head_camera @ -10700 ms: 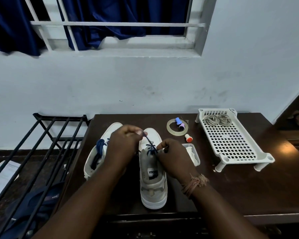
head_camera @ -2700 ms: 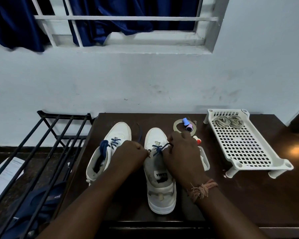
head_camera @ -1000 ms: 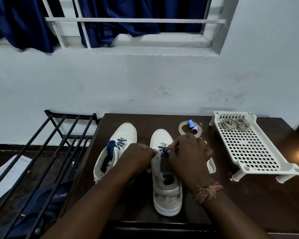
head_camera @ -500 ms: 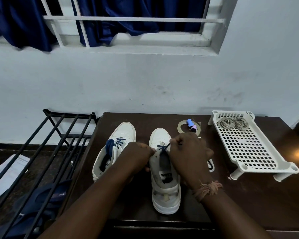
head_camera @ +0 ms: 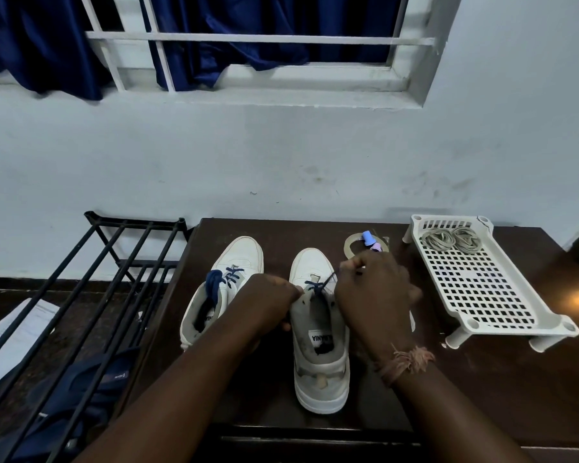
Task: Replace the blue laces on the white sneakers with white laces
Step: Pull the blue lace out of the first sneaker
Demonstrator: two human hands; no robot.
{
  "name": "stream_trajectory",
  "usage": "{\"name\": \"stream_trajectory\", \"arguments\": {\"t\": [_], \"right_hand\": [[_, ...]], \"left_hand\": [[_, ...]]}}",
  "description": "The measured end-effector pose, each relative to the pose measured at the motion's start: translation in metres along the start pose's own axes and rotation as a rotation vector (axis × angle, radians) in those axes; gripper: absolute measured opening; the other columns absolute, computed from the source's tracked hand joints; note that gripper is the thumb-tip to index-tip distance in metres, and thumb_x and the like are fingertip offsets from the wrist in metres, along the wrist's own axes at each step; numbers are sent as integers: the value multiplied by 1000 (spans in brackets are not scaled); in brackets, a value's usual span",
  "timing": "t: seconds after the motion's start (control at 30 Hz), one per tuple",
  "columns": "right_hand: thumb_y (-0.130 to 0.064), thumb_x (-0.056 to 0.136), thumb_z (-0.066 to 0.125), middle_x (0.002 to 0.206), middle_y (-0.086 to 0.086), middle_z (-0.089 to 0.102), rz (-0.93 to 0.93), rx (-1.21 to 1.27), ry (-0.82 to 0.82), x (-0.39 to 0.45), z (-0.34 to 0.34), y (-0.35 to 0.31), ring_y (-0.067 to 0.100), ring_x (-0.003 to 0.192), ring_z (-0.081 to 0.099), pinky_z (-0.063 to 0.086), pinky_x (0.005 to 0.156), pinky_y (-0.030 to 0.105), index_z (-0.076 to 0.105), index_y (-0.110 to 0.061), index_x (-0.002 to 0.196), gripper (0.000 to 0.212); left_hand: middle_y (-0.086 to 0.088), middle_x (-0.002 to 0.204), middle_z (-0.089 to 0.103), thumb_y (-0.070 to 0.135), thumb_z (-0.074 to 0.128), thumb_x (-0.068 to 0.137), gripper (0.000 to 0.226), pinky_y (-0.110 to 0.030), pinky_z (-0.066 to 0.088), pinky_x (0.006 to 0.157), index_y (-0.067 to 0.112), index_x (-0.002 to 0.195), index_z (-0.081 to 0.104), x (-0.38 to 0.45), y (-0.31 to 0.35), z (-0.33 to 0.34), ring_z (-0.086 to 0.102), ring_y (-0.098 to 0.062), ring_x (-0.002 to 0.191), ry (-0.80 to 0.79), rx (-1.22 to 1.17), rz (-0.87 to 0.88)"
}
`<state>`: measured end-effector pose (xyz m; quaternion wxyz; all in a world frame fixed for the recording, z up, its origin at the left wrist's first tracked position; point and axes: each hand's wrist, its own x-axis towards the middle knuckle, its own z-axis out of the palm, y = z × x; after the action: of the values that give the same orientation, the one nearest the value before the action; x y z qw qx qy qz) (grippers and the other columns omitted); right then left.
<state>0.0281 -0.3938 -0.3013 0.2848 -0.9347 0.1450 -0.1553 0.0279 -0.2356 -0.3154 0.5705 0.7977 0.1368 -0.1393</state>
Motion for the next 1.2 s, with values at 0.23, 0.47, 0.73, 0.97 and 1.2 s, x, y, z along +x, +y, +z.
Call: {"name": "stream_trajectory", "arguments": {"t": [0.23,0.47,0.73,0.97,1.2], "right_hand": [[-36,86,55,148,-10,36,-252,-193,-354,-14,10,5,25,134,29,26,106,48,51,-42,133,47],[-32,91,61,81,-9,68,-89,222,-126,3,16,12,13,83,66,51,76,33,67,-22,79,16],[-23,85,68,127,-6,58,-137,185,-409,2,25,19,12,120,53,37,93,18,60,-22,127,43],[-15,79,69,100,1,55,-70,106,-252,0,26,24,17,85,56,41,68,26,56,-23,85,16],[-13,73,73,74,-4,66,96,225,-372,14,15,40,12,71,60,37,57,23,59,-19,82,17]], "left_hand": [[-30,82,70,22,63,88,28,-32,47,63,-4,88,72,-1,0,1,60,-23,55,-22,-12,8],[4,77,75,32,63,86,18,-38,57,79,22,83,78,4,-7,9,72,-17,80,56,84,114],[11,97,68,52,72,76,28,-26,49,81,36,98,69,15,-16,30,64,-4,94,208,198,217],[11,92,66,25,66,83,24,-32,51,83,34,105,70,14,-20,22,62,-8,91,221,431,292],[2,102,59,13,55,79,38,-41,52,81,37,107,62,19,-21,15,62,-20,91,213,627,358]]}}
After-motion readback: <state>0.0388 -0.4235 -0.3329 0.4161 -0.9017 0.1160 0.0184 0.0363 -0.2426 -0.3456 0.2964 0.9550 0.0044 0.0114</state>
